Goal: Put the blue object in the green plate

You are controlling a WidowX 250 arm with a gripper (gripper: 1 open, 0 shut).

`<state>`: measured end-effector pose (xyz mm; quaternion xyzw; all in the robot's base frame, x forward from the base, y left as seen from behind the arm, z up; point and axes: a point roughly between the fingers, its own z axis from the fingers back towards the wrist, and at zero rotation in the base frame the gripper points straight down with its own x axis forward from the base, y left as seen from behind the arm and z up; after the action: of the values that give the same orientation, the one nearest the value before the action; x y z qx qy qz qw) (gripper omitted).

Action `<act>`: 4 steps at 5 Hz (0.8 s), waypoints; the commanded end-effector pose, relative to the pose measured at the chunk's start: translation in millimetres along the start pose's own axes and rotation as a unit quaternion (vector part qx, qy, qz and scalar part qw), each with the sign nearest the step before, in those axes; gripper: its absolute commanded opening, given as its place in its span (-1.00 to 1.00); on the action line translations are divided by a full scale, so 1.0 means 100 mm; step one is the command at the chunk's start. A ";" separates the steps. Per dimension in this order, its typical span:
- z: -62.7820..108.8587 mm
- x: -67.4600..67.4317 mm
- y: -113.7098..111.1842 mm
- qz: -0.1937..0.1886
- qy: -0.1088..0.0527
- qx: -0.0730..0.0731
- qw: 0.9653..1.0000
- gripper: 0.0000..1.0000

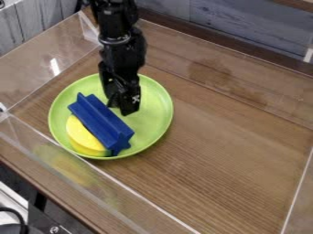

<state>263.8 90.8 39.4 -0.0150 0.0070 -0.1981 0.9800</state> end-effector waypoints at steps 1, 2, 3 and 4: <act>0.14 0.06 0.02 0.004 -0.016 0.007 1.000 1.00; 0.21 0.09 0.02 0.006 -0.019 0.004 1.000 -1.00; 0.26 0.01 0.00 0.009 -0.023 0.001 1.000 -1.00; 0.31 -0.08 -0.02 0.007 -0.026 0.000 1.000 -1.00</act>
<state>252.4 90.1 57.1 -0.0329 0.0021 -0.1916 0.9809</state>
